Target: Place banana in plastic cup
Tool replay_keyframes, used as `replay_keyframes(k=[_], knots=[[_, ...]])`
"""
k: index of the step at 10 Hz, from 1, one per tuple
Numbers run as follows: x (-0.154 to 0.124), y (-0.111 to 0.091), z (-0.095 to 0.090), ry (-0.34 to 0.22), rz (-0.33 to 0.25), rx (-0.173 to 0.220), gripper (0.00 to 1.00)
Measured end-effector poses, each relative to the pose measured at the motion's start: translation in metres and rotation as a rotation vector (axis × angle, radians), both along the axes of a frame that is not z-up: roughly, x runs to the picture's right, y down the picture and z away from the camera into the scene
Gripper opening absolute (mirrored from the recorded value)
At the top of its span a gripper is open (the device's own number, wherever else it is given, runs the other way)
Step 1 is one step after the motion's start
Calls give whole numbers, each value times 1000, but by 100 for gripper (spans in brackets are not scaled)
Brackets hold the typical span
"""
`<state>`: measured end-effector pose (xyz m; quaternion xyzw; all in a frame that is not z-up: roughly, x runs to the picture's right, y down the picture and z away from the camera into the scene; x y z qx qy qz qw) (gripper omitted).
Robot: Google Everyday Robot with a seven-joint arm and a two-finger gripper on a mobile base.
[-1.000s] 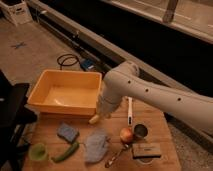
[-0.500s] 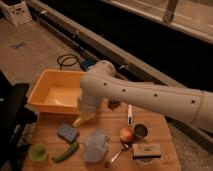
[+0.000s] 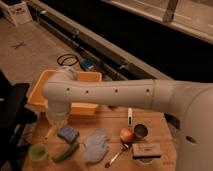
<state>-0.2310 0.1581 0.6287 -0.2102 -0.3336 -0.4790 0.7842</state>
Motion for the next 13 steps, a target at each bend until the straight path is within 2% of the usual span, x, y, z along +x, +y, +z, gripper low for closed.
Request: replay_keyframes(k=[1,3,9,13], knots=[[-19,19,-10,-50,-56,-12,0],[-38,43,-23,-106,-136,-24,0],[-40,47,-23,-112,-154,-27,0],[-72,59,-11,-157,-189,-23,0]])
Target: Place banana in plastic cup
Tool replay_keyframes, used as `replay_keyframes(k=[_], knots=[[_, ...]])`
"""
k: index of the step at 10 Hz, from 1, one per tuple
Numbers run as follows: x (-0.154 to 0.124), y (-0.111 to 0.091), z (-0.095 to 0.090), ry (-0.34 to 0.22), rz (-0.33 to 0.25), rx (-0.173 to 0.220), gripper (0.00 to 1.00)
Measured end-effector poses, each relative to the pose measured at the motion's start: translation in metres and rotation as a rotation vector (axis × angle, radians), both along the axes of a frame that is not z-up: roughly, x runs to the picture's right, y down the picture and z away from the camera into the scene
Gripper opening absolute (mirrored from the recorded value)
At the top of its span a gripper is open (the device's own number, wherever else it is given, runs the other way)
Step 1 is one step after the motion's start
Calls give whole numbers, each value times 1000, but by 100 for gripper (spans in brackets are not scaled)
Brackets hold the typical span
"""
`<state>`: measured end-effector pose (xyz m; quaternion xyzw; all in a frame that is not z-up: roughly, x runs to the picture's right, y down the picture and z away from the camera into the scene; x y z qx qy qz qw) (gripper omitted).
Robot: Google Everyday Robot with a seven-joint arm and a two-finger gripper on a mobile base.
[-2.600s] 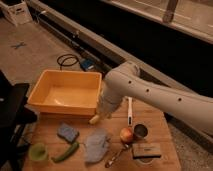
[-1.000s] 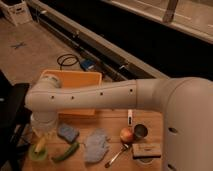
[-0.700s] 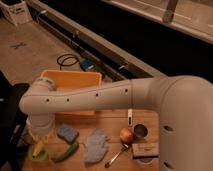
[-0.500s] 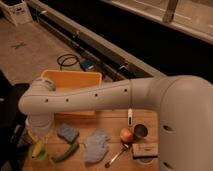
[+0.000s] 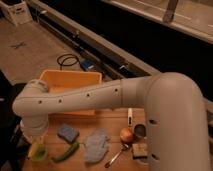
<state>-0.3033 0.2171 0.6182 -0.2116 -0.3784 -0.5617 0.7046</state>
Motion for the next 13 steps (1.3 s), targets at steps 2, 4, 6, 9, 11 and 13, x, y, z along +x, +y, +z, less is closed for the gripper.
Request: replay_keyframes(k=[2,4,6,9,11,13], knots=[[-10,14,11,-23,-11,-25,0],[-15,23,19,-33,-15,-43,0],[-21,32,28,-45,-18,-59,0],[-32,44,36,-73,-22,-89,0],[-37,53,40,-84,-24,-107,1],[-39,59,41,-86,-24,-118,17]])
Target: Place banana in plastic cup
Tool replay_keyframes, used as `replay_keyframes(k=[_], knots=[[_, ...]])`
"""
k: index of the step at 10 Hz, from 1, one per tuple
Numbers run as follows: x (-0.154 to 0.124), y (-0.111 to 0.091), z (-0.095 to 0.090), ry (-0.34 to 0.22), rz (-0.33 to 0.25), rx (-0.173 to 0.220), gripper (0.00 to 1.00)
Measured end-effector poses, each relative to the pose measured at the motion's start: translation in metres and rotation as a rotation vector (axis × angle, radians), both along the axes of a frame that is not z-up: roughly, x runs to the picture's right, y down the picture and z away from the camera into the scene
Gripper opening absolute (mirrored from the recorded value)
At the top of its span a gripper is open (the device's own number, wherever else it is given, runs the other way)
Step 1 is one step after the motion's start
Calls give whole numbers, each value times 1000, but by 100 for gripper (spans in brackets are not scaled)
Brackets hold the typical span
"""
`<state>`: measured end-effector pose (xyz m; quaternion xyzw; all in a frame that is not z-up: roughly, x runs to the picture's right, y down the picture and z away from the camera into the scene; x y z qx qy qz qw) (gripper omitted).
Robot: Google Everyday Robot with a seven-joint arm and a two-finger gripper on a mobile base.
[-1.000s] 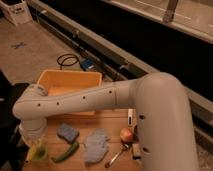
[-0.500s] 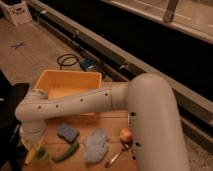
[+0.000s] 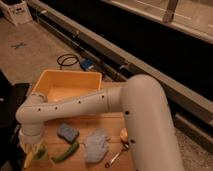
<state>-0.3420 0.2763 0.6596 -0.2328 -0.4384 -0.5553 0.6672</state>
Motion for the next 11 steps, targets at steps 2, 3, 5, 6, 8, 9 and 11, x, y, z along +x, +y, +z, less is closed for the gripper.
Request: replay_keyframes(k=[2,3,5,6,8,9,11], knots=[[3,3,-2,9,5,0,39],[5,2,-4,14,5,7,49],[6,-2,-8,22,0,23,62],[6,-4,-10,27,-4,33,62],[8,-6,-13,37,-14,43,62],[9,-8,-14,47,-20,48,62],[15,-13,-18,68,-23,66,62]])
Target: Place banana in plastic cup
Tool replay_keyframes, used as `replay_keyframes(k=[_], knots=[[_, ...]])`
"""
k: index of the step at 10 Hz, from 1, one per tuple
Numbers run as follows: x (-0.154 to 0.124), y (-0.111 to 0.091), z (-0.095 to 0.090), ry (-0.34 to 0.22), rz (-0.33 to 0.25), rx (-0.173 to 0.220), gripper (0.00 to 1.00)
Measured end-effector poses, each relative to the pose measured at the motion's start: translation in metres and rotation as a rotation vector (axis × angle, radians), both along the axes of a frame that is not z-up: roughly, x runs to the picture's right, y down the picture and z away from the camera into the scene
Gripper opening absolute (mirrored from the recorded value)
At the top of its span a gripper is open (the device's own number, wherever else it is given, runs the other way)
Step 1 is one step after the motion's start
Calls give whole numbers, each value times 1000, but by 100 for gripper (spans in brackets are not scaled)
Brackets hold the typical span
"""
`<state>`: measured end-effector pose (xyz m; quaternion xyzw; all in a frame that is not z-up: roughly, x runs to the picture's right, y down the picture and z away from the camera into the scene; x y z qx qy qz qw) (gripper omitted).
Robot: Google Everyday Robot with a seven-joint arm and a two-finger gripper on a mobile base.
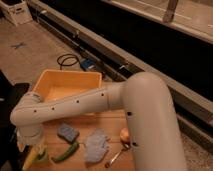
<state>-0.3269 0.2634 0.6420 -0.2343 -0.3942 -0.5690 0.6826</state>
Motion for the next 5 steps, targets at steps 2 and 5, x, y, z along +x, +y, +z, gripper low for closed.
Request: replay_keyframes(k=[2,5], knots=[[12,-17,-10,32,7,42,62],[26,-43,-23,68,23,95,62]])
